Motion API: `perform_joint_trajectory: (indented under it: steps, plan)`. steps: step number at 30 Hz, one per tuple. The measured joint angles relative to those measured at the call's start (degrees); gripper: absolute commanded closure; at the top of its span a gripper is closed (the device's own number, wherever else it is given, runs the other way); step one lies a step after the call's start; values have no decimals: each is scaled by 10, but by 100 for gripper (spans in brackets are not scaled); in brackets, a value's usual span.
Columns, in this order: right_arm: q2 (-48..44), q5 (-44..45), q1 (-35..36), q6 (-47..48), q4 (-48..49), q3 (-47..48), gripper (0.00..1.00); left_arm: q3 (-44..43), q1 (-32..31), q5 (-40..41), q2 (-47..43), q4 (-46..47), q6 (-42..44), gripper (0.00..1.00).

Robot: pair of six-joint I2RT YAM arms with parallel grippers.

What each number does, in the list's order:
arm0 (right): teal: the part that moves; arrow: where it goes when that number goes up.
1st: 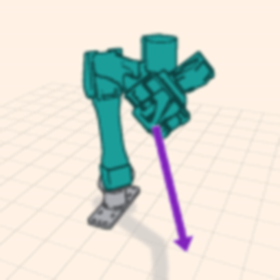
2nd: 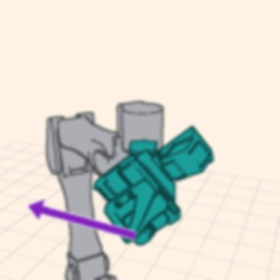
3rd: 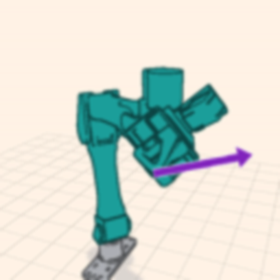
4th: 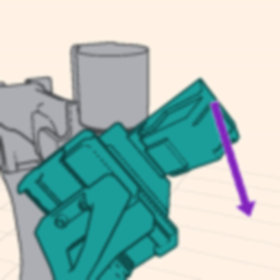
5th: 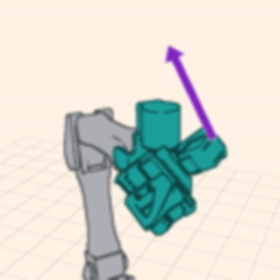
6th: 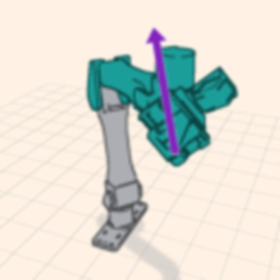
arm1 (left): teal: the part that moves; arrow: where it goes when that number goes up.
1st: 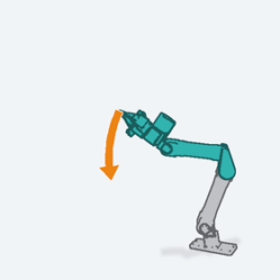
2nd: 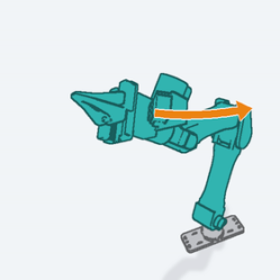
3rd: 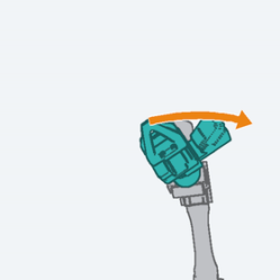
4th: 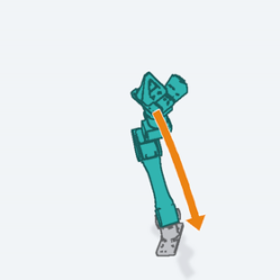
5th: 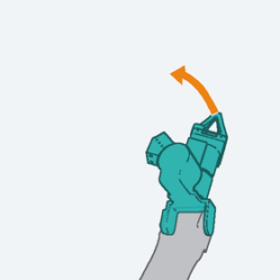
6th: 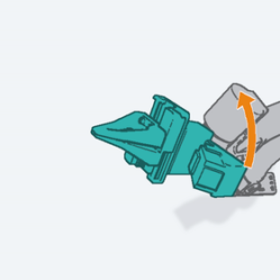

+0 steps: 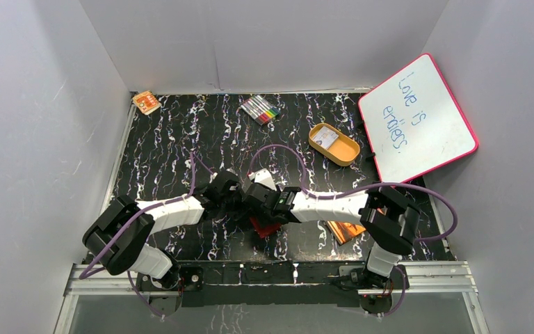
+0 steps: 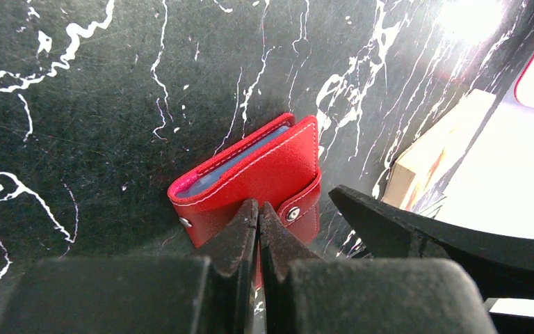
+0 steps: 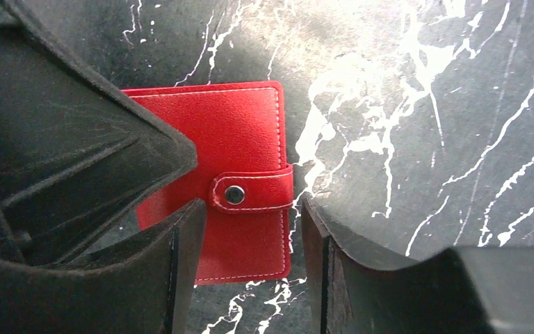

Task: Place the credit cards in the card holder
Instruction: Open the card holder at the center of the board.

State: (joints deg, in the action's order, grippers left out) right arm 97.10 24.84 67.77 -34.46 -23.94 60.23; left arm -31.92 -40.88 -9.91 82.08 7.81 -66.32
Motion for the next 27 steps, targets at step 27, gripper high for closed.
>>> perform_joint_trajectory:
  steps: [27]
  plan:
    - [-2,43,13,43,25,-1,43,4,0,-7,0,5,-2,100]
